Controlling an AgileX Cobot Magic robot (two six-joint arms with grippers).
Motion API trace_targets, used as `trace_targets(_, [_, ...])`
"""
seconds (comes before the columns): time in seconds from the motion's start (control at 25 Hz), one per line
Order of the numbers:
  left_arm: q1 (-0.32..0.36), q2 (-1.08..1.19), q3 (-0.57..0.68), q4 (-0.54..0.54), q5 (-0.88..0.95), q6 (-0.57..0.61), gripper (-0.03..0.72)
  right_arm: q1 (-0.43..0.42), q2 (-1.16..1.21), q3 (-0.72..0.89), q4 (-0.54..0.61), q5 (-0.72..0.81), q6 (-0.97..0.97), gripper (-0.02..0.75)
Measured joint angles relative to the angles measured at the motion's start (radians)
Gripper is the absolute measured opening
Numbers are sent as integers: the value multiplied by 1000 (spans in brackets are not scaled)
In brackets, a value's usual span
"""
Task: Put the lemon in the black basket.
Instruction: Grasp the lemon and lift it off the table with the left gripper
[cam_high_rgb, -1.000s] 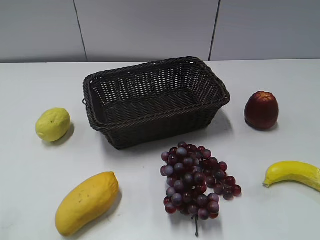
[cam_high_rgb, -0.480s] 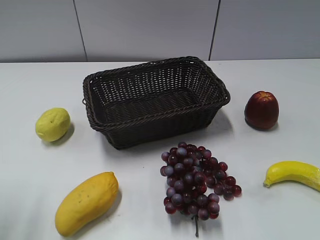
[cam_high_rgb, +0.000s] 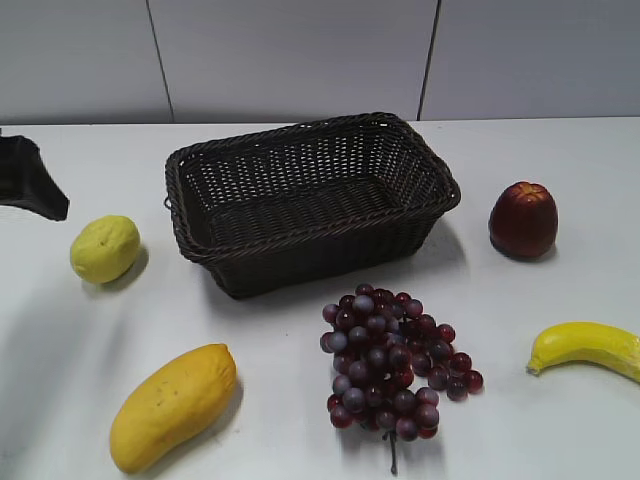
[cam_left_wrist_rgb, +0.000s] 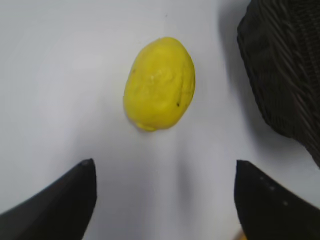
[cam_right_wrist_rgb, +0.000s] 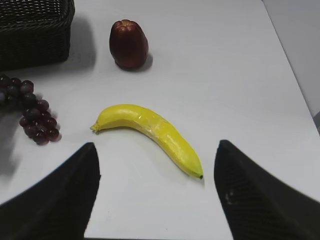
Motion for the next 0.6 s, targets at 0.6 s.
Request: trace_targets(0.6, [-51, 456, -316, 57, 39, 39, 654, 0, 0, 0, 0, 0, 0, 583])
